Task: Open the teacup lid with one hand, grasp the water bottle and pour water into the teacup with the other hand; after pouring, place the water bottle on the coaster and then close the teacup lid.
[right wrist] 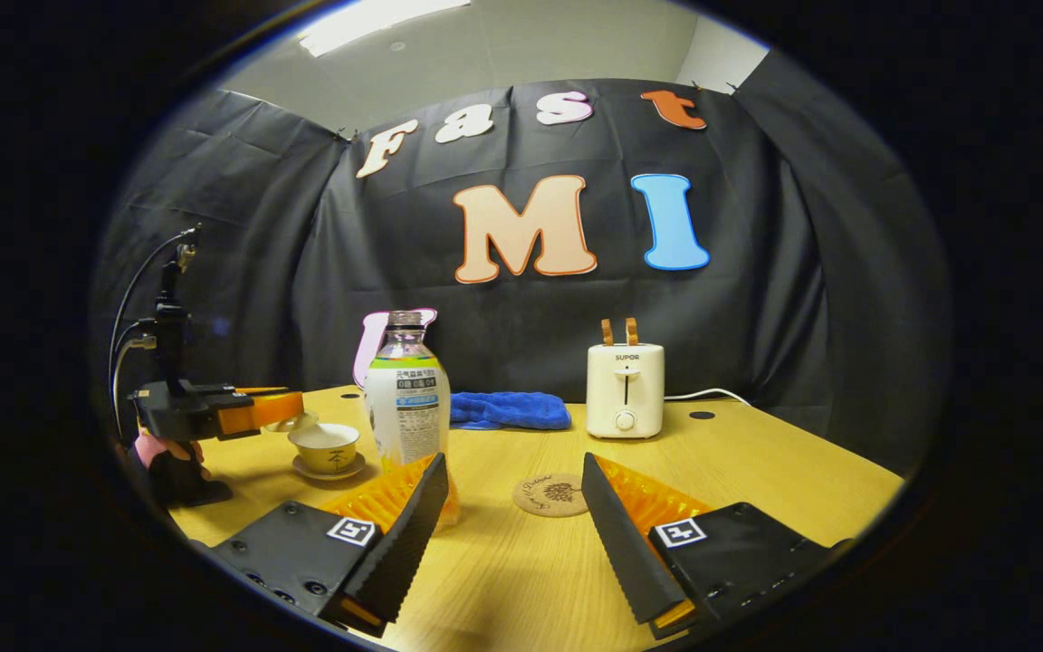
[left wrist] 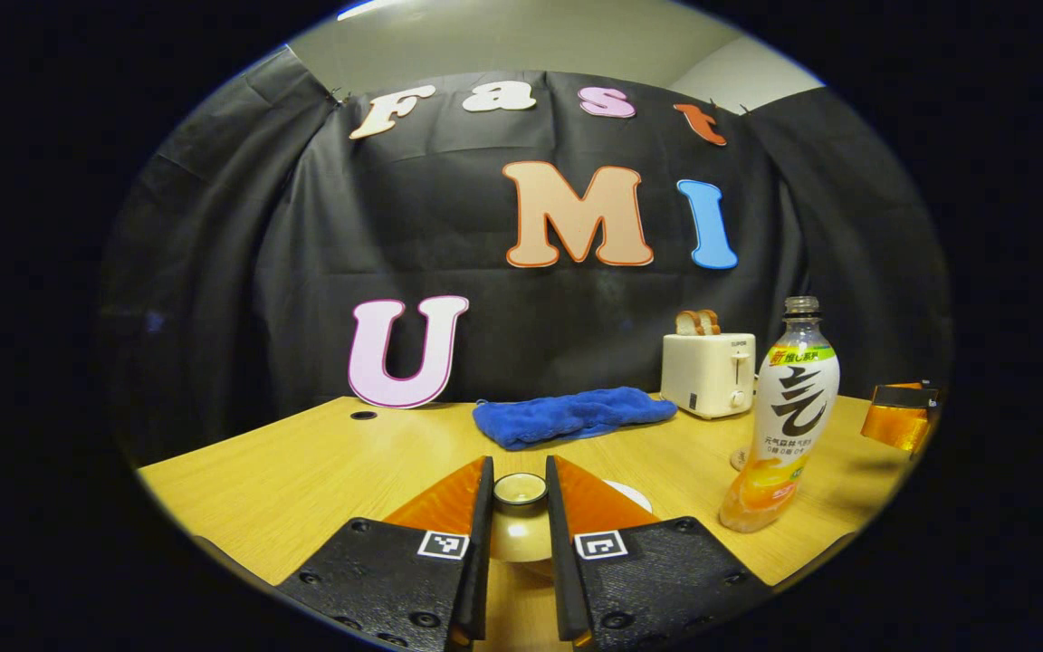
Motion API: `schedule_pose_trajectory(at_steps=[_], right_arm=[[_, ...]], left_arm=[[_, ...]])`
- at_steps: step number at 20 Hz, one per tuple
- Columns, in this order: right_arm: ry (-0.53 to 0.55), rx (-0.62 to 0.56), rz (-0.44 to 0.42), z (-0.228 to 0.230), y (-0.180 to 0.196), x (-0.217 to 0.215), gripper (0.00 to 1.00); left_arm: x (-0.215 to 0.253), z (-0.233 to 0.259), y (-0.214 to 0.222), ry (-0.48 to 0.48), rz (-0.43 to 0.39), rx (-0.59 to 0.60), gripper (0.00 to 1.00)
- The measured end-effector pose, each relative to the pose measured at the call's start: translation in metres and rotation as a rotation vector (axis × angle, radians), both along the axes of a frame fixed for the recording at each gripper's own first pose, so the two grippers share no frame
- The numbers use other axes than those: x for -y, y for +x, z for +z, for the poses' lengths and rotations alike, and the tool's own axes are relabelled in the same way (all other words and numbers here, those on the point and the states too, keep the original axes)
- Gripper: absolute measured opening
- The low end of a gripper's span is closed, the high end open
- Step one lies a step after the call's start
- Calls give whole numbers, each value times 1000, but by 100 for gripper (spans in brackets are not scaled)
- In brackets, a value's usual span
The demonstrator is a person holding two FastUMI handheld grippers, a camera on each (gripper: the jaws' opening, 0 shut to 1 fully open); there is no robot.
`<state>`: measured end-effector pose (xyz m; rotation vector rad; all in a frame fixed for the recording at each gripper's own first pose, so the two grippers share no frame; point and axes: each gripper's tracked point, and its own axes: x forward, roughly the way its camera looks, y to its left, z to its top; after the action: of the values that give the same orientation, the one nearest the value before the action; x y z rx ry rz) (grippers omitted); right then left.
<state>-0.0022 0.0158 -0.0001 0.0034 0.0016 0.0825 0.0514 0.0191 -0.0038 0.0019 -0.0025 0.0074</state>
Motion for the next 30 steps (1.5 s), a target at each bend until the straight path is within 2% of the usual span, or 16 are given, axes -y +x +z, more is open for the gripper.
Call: schedule_pose_trajectory(at_steps=[1, 2, 3, 4, 8, 9, 10, 14, 17, 19, 24, 25, 26, 28, 29, 30], right_arm=[[0, -4, 17, -2, 0, -3, 91], [1, -5, 37, -1, 0, -7, 99], [1, -5, 60, -1, 0, -12, 91], [2, -7, 84, -2, 1, -16, 95], [5, -13, 147, -3, 6, -31, 91], [5, -15, 154, -3, 7, -34, 95], [4, -21, 162, -5, 9, -36, 91], [-6, -77, 193, -14, 18, -47, 99], [-8, -90, 203, -15, 24, -55, 91], [-20, -111, 223, -21, 31, -65, 99], [-28, -177, 245, -32, 44, -76, 91], [-31, -182, 244, -32, 47, -78, 95], [-34, -188, 245, -34, 50, -80, 91], [-41, -210, 247, -39, 57, -86, 99], [-43, -222, 245, -41, 61, -87, 95], [-45, -232, 239, -43, 64, -87, 97]], left_arm=[[-2, 0, -2, 0, 7, 0, 28], [-4, -1, -4, 1, 13, 1, 28], [-6, 0, -6, 1, 17, 2, 28], [-8, 0, -8, 0, 19, 2, 28], [-10, -1, -13, 1, 2, 3, 28], [-12, 0, -15, 1, 3, 3, 28], [-15, 0, -16, 1, 7, 5, 28], [-30, -1, -21, 0, 26, 2, 28], [-35, 0, -21, 0, 31, 3, 28], [-37, -1, -21, 1, 31, 2, 28], [-44, -1, -21, 1, 40, 1, 28], [-45, -1, -21, 1, 42, 1, 28], [-47, -1, -21, 1, 45, 1, 28], [-48, -1, -21, 1, 46, 1, 28], [-48, -1, -21, 1, 45, 1, 28], [-49, 0, -21, 1, 44, 0, 28]])
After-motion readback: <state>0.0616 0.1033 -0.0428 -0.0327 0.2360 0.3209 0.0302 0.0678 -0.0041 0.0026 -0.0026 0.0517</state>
